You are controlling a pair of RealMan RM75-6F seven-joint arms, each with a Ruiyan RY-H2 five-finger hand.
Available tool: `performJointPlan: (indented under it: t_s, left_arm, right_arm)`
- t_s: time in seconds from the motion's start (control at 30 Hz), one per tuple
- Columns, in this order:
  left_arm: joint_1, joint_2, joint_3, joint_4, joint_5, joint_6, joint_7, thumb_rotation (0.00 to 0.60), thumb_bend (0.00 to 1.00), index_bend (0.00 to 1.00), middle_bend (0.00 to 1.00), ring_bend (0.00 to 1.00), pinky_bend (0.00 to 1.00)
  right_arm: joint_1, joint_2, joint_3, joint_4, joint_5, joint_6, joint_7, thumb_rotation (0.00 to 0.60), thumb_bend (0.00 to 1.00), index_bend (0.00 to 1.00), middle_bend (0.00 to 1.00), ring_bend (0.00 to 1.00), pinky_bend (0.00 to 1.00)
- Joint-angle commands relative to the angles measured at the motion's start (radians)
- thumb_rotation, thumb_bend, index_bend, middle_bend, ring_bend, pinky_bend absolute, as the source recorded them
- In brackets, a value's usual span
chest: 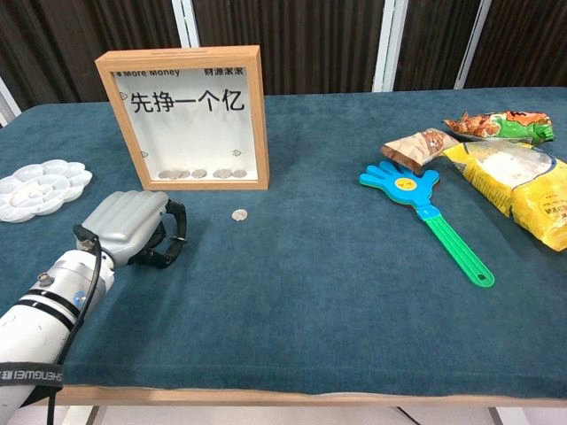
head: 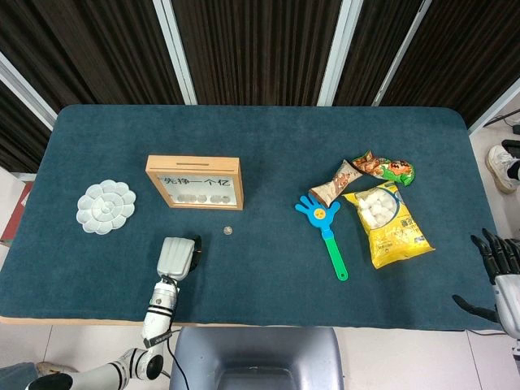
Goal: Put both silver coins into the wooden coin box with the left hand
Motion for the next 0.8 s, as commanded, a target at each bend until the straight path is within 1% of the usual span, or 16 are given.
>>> performJointPlan:
  t_s: [0.03, 0.2, 0.4, 0.6, 0.63, 0.7, 0.73, 0.8]
  left_arm:
    - [0.000, 0.001, 0.000, 0.000, -0.001, 0.000, -0.001, 0.600, 0.42, 0.55, 1.00, 1.00, 1.00]
    - [-0.002, 0.003, -0.001, -0.004, -0.002, 0.003, 0.005, 0.600, 0.42, 0.56, 1.00, 1.00, 1.00]
    - [-0.005, -0.001, -0.001, 0.001, 0.001, 0.012, 0.004, 0.600, 0.43, 0.62, 1.00, 1.00, 1.00]
    - [-0.007, 0.007, -0.004, -0.008, 0.010, 0.031, 0.002, 0.600, 0.46, 0.65, 1.00, 1.00, 1.00]
    - [-0.006, 0.016, -0.004, -0.022, 0.015, 0.039, 0.001, 0.600, 0.46, 0.65, 1.00, 1.00, 1.00]
    - [-0.002, 0.058, -0.004, -0.087, 0.029, 0.055, -0.004, 0.600, 0.46, 0.65, 1.00, 1.00, 1.00]
    - [0.000, 0.087, -0.008, -0.133, 0.029, 0.054, -0.005, 0.600, 0.46, 0.65, 1.00, 1.00, 1.00]
    - [0.000, 0.175, -0.027, -0.271, 0.023, 0.044, 0.008, 0.600, 0.46, 0.65, 1.00, 1.00, 1.00]
  right_arm:
    - [0.000, 0.000, 0.000, 0.000, 0.000, -0.001, 0.000, 0.600, 0.04, 0.00, 0.00, 0.00, 0.00]
    - [0.001, 0.000, 0.000, 0.000, 0.000, -0.003, 0.000, 0.600, 0.04, 0.00, 0.00, 0.00, 0.00]
    - [0.000, 0.000, -0.001, 0.000, -0.002, -0.002, -0.001, 0.600, 0.04, 0.00, 0.00, 0.00, 0.00]
    - [0.001, 0.000, -0.002, 0.001, -0.003, -0.004, -0.001, 0.600, 0.04, 0.00, 0.00, 0.00, 0.00]
    - [0.002, 0.000, -0.002, 0.001, -0.002, -0.005, -0.001, 0.600, 0.04, 0.00, 0.00, 0.00, 0.00]
    - [0.002, 0.001, -0.002, 0.001, -0.001, -0.007, 0.002, 0.600, 0.04, 0.00, 0.00, 0.00, 0.00]
    - [0.002, 0.001, -0.002, 0.002, -0.001, -0.007, 0.002, 0.600, 0.04, 0.00, 0.00, 0.00, 0.00]
    - [0.003, 0.002, -0.002, 0.002, -0.001, -0.009, 0.004, 0.600, 0.04, 0.00, 0.00, 0.00, 0.00]
